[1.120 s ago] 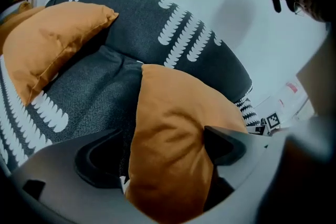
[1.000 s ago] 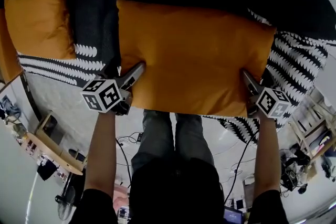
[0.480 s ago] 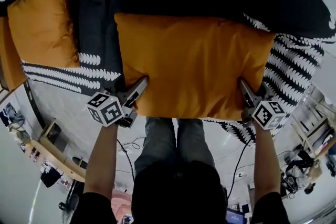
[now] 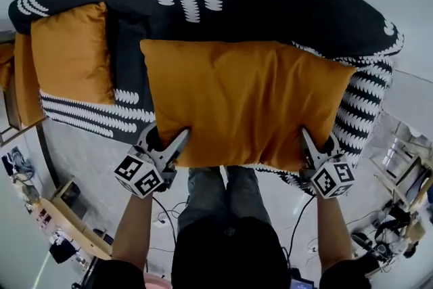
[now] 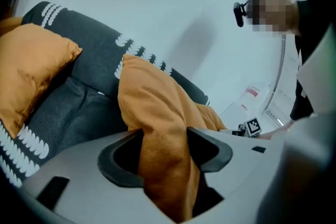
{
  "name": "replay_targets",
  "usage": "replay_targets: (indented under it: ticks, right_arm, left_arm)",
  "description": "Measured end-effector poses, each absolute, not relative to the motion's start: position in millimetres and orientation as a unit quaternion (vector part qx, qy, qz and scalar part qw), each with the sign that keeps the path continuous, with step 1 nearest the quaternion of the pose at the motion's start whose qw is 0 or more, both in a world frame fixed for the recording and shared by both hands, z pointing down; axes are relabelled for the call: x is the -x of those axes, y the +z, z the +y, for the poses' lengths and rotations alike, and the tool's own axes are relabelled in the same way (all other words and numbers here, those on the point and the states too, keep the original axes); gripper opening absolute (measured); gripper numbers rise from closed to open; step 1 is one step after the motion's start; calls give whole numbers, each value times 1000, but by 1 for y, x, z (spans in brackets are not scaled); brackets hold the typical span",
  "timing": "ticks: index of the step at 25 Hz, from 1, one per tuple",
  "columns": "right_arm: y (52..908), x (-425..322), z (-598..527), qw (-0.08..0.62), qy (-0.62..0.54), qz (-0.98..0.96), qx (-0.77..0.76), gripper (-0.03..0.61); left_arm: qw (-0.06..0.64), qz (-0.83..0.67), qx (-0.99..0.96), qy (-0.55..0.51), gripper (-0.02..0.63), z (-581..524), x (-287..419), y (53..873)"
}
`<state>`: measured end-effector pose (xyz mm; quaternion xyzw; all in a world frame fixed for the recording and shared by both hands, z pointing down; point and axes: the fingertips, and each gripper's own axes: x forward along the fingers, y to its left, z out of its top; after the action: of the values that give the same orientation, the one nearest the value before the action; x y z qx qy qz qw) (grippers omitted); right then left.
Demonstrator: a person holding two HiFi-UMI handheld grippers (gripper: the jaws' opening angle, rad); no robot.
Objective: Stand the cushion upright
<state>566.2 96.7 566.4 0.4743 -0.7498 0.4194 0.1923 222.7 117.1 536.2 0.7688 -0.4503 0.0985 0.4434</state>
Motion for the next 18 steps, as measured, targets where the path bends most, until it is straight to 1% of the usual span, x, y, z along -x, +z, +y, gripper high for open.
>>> replay_targets:
  ticks: [5, 10, 15, 18]
  right_arm:
    - [511, -585, 68, 143, 361, -770, -506, 284]
    - [464, -602, 32, 88, 290, -788, -536, 290]
    - [463, -632, -5, 53, 245, -785, -566, 300]
    - [464, -626, -21, 48, 234, -780, -578, 302]
  left_arm:
    - [382, -452, -803, 73, 275, 84, -240, 484]
    - [299, -460, -835, 46, 293, 35, -249, 441]
    - [257, -450, -854, 44, 299, -16, -273, 441]
    - [241, -451, -858, 44, 302, -37, -267, 440]
